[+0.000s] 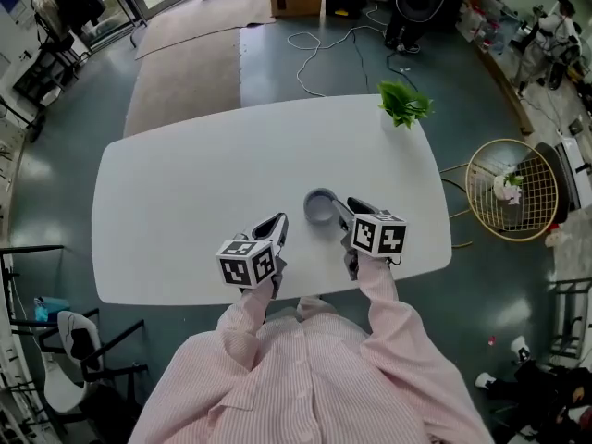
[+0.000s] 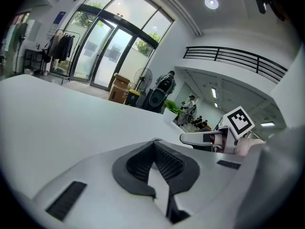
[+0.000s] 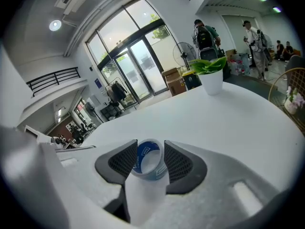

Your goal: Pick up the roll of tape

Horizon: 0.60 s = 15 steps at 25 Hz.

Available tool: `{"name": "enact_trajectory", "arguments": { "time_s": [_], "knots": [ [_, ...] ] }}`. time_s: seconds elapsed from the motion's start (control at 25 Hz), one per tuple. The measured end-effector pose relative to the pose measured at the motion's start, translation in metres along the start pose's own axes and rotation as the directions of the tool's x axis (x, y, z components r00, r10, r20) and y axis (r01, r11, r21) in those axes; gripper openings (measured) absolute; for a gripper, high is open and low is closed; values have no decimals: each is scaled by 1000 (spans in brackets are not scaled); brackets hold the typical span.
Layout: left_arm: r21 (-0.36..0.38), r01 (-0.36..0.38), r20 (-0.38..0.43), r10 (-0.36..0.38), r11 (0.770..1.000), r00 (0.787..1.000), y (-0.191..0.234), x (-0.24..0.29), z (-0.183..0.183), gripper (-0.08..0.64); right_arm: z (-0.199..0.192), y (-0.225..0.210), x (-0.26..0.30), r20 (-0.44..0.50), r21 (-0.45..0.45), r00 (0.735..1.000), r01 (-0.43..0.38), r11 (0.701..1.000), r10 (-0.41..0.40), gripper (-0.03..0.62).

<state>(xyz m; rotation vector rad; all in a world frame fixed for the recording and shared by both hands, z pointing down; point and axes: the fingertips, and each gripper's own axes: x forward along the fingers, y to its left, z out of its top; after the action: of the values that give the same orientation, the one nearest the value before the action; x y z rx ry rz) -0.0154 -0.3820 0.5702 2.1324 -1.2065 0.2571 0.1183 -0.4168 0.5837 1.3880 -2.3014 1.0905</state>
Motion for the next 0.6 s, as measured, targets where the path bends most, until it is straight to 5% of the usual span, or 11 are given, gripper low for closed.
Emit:
{"name": "enact_trajectory", "arguments": {
  "time_s": [0.6],
  "knots": [
    [-98, -9, -145, -6, 995, 989, 26, 42, -22, 2, -23, -29, 59, -276, -100, 949, 126, 987, -149, 153]
  ]
}}
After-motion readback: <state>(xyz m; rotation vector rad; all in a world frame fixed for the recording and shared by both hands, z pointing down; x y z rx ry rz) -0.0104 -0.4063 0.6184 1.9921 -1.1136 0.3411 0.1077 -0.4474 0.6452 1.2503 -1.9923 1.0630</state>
